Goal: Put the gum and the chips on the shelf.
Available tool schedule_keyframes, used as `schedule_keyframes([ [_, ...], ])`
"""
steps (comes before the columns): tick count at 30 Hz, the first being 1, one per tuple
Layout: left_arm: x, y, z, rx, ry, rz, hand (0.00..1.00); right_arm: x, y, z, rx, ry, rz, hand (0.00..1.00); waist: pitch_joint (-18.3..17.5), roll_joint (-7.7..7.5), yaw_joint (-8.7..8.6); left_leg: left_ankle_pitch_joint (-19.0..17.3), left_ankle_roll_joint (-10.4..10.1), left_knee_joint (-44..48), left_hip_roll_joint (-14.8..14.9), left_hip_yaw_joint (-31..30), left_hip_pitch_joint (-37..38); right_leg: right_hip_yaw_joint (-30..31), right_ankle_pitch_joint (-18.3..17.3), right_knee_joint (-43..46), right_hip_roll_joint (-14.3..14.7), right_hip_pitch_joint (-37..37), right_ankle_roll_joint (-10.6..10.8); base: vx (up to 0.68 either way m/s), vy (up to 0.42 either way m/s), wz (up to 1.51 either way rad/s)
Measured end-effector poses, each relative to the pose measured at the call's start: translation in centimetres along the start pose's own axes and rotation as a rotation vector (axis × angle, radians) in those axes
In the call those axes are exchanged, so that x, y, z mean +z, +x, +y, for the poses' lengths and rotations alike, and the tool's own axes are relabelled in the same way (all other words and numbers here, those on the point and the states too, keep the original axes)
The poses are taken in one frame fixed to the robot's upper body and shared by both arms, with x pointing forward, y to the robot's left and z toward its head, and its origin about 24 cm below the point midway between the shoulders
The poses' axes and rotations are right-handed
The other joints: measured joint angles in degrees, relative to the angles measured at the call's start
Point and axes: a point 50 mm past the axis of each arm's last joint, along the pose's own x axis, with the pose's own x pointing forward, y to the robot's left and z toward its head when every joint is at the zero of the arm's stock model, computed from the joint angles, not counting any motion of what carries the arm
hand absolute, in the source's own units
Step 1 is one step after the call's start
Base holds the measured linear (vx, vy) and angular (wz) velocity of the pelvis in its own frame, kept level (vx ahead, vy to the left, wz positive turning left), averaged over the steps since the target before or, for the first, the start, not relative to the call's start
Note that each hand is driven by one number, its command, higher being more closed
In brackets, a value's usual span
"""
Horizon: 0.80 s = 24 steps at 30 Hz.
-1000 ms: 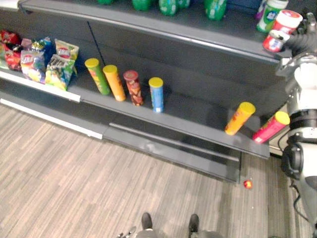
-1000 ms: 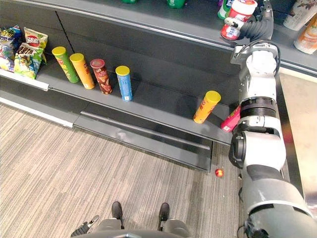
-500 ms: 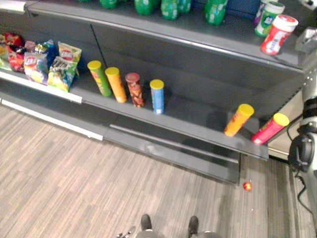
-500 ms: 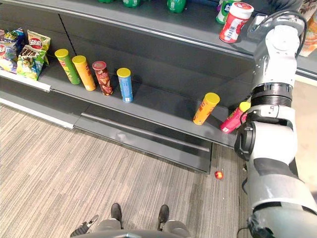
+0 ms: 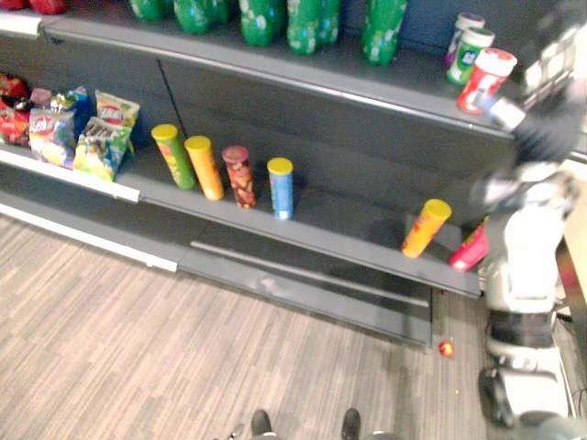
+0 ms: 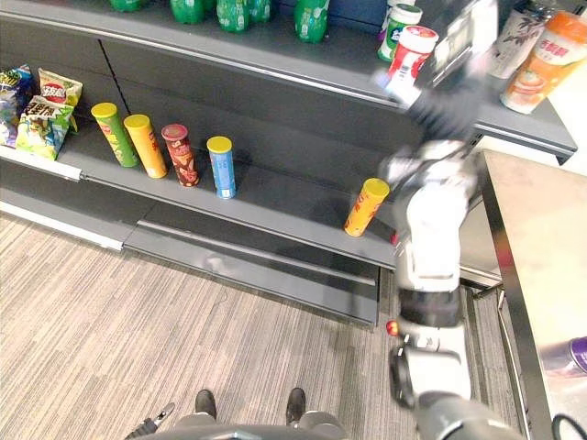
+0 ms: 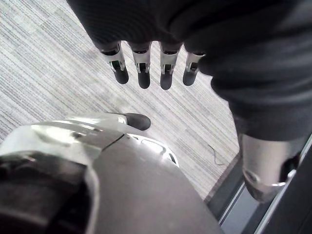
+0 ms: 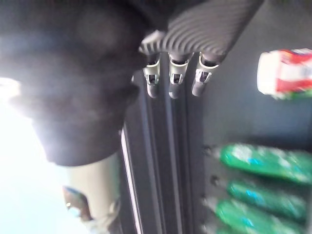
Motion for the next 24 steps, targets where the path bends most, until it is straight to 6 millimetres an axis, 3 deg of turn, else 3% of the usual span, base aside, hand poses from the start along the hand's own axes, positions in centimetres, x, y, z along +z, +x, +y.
schedule_keyframes([
  [5, -0.2, -0.1, 0.2, 0.008, 0.020, 0.005, 0.00, -2.4, -6.1, 3.8, 0.195, 0.185, 0.202, 0.00, -0.67, -0.59, -0.09, -0.12, -0.15, 0.00, -0.05, 0.18, 0.29, 0.36, -0.09, 0.80, -0.16, -0.30, -0.05, -0.01, 0.003, -0.02],
  [6, -0.4, -0.1, 0.4, 0.014, 0.019, 0.011, 0.00, -3.4, -9.2, 5.0, 0.259, 0.269, 0.321, 0.00, -0.94, -1.00, -0.11, -0.12, -0.16, 0.00, -0.19, 0.24, 0.29, 0.50, -0.12, 0.96, -0.34, -0.56, -0.10, 0.00, 0.000, 0.00],
  [7, -0.6, -0.1, 0.5, 0.018, 0.014, 0.016, 0.00, -3.9, -10.9, 5.5, 0.284, 0.311, 0.386, 0.00, -1.04, -1.15, -0.17, -0.13, -0.16, 0.00, -0.27, 0.29, 0.29, 0.58, -0.17, 1.00, -0.44, -0.61, -0.17, 0.00, 0.000, 0.00],
  [11, -1.1, -0.2, 0.6, 0.027, -0.004, 0.030, 0.00, -6.7, -17.6, 6.1, 0.300, 0.378, 0.694, 0.00, -1.80, -0.45, -0.29, -0.44, 0.22, 0.01, -0.77, 0.52, 0.38, 0.69, -0.33, 0.97, -0.90, -0.33, -0.35, 0.00, 0.000, 0.00],
  [12, -1.1, -0.2, 0.6, 0.027, -0.001, 0.031, 0.00, -7.0, -18.4, 6.1, 0.291, 0.383, 0.734, 0.00, -1.89, -0.35, -0.29, -0.48, 0.28, 0.00, -0.84, 0.54, 0.39, 0.71, -0.33, 0.97, -0.96, -0.33, -0.34, 0.00, 0.000, 0.00],
  [16, -1.3, -0.3, 0.5, 0.025, 0.000, 0.035, 0.00, -8.5, -23.0, 5.2, 0.233, 0.357, 0.934, 0.00, -2.37, 0.62, -0.30, -0.84, 0.67, 0.00, -1.15, 0.83, 0.43, 1.00, -0.37, 0.98, -1.27, -0.39, -0.16, 0.00, 0.000, 0.00],
  [18, -1.6, -0.3, 0.0, 0.014, -0.004, 0.042, 0.00, -9.8, -25.9, 3.1, 0.177, 0.250, 1.075, 0.00, -2.79, 1.55, -0.27, -1.03, 0.71, 0.01, -1.23, 1.42, 0.57, 1.37, -0.40, 0.99, -1.34, -0.40, -0.13, 0.04, 0.008, -0.06],
  [19, -1.6, -0.3, 0.0, 0.013, -0.003, 0.042, 0.00, -10.0, -26.2, 2.8, 0.167, 0.238, 1.090, 0.00, -2.80, 1.66, -0.27, -1.03, 0.70, 0.01, -1.24, 1.54, 0.58, 1.43, -0.40, 0.99, -1.34, -0.40, -0.13, 0.03, 0.004, -0.08],
  [24, -1.7, -0.3, -0.7, -0.005, 0.023, 0.038, 0.00, -11.3, -31.8, -1.7, -0.039, 0.075, 1.352, 0.00, -3.13, 3.33, -0.28, -1.19, 0.57, 0.00, -1.26, 1.61, 0.57, 1.63, -0.56, 0.97, -1.34, -0.45, 0.08, 0.03, -0.003, -0.02],
])
